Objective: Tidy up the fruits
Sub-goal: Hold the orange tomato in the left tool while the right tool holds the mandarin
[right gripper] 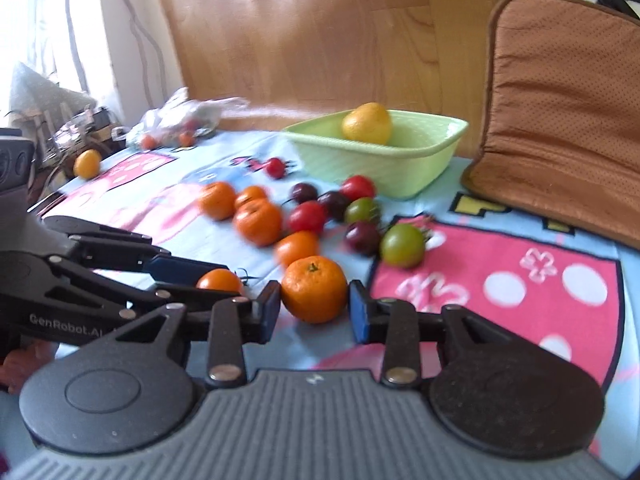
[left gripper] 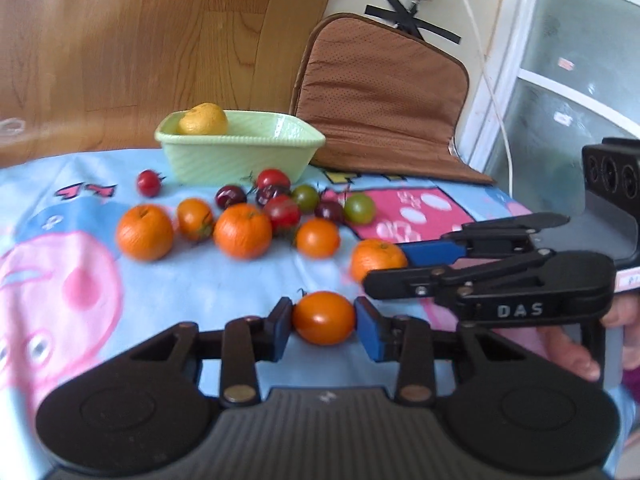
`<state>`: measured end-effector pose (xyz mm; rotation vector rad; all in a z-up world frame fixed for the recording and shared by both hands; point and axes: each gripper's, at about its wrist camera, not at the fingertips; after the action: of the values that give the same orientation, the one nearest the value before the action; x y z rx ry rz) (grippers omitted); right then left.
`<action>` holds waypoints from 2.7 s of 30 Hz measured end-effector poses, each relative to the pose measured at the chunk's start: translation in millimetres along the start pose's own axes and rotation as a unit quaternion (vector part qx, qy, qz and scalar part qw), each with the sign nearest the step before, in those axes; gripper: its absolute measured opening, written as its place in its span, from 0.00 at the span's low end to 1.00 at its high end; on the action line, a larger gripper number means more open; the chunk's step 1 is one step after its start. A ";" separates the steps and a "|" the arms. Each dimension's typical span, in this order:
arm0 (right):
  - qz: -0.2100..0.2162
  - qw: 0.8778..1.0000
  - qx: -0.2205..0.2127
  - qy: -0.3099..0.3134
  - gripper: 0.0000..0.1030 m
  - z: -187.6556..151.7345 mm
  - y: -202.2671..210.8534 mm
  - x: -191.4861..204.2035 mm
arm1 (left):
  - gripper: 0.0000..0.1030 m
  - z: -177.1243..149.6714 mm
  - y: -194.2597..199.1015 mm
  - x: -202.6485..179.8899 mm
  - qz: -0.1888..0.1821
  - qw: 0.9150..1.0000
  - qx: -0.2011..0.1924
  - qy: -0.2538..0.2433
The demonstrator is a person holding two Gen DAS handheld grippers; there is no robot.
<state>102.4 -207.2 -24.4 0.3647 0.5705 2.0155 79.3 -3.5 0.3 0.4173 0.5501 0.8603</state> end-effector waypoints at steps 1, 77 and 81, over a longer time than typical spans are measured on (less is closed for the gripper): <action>-0.002 1.000 -0.003 0.010 0.38 -4.7 6.0 8.3 | 0.33 -4.6 8.7 -2.0 0.005 1.000 -0.002 -0.003; -0.042 0.997 -0.021 0.055 0.40 -31.2 20.6 84.1 | 0.33 -38.1 51.5 2.6 0.120 0.991 -0.046 0.029; -0.041 0.997 -0.021 0.055 0.40 -31.3 20.3 83.8 | 0.33 -38.2 51.6 3.0 0.120 0.991 -0.046 0.028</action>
<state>32.2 -149.8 -38.3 0.2016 0.6013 1.9734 27.1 34.0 -2.1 0.3805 0.5168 1.1279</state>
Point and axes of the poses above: each gripper's, at about its wrist camera, not at the fingertips, and y roughly against the way its jaws point, x to its left, z to its top, and after that the axes turned 10 degrees about -z, right-handed
